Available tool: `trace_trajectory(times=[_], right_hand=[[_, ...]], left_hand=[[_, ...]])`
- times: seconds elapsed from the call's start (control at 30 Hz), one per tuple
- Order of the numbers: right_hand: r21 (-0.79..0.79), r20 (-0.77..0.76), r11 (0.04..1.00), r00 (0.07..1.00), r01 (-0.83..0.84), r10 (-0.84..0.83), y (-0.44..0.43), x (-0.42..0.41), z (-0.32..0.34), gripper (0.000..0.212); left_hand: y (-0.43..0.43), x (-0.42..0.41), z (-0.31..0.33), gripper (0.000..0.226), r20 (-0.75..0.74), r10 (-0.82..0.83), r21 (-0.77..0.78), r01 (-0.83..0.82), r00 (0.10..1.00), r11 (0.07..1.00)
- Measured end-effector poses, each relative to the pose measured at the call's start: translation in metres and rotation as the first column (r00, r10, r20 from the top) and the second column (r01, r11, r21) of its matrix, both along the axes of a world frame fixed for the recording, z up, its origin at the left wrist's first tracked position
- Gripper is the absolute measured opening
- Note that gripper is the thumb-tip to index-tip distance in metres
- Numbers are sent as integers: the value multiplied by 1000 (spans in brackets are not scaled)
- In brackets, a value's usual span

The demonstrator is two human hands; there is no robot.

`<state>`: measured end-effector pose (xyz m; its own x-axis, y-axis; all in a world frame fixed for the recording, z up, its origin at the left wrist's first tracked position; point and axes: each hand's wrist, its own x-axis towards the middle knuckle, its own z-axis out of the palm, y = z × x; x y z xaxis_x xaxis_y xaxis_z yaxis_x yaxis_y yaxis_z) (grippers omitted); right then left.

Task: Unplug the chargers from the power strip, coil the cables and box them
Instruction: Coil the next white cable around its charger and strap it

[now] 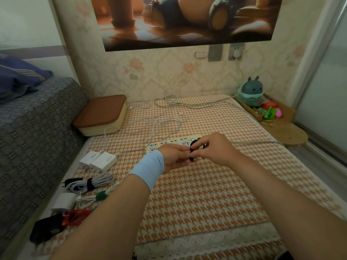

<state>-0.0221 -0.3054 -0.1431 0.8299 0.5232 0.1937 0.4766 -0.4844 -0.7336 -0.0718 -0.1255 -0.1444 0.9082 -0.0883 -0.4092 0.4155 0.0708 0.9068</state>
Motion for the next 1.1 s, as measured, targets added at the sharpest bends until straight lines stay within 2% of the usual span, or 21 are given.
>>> trace_trajectory(times=[0.07,0.2,0.3,0.33,0.37,0.4,0.43,0.53,0.6,0.7,0.77,0.83,0.87,0.9,0.97,1.0,1.03,1.1], right_hand=[[-16,-13,1000,1000,4,-4,-2,1,1,4],[-111,95,993,995,31,-21,-7,1,0,21],[-20,85,975,972,223,-221,-14,8,-1,23],[9,52,952,951,305,-305,-19,11,-2,22],[24,13,926,926,376,-377,-26,15,-3,23],[22,-34,903,903,430,-429,-33,19,-5,24],[9,-83,885,882,466,-464,-39,20,-7,26],[-42,-175,850,833,526,-524,-55,25,-15,28],[-44,-211,809,786,586,-581,-63,30,-18,26],[-70,-216,735,709,675,-672,-76,35,-19,23],[-76,-225,731,702,678,-675,-85,36,-22,22],[-47,-227,769,743,638,-630,-92,36,-26,25],[-22,-222,802,779,596,-586,-95,35,-27,26],[-6,-216,842,822,539,-527,-97,33,-27,25],[-9,-236,920,893,392,-383,-99,29,-24,22],[-23,-292,952,909,305,-298,-101,28,-21,20],[-52,-372,976,903,210,-214,-104,28,-19,19],[-200,-472,980,877,-8,-89,-110,27,-16,16]], left_hand=[[-1,1,2,23,4,-2,28,2,1000,1000],[-11,0,8,19,13,-13,194,11,1000,981],[-16,10,7,15,-45,119,373,-94,992,923],[-14,13,4,17,-42,124,514,-85,991,854],[-9,19,-1,20,-39,86,679,-37,996,733],[-5,20,-3,21,-35,56,791,-7,998,612],[-3,19,-3,19,-16,53,834,-16,998,552],[2,23,-1,11,-11,37,897,-7,999,442],[3,28,0,14,6,101,913,-46,995,405],[3,29,5,18,82,146,956,-119,986,269],[2,26,10,22,136,187,954,-180,973,241],[0,26,11,34,116,229,943,-179,966,279],[-3,28,10,38,117,255,921,-201,960,334],[-8,31,9,37,113,264,890,-216,958,401],[-19,35,11,29,142,271,731,-286,952,620],[-24,36,12,24,177,268,636,-318,947,703],[-30,37,14,19,212,243,580,-322,947,749],[-45,34,19,11,240,154,561,-267,958,784]])
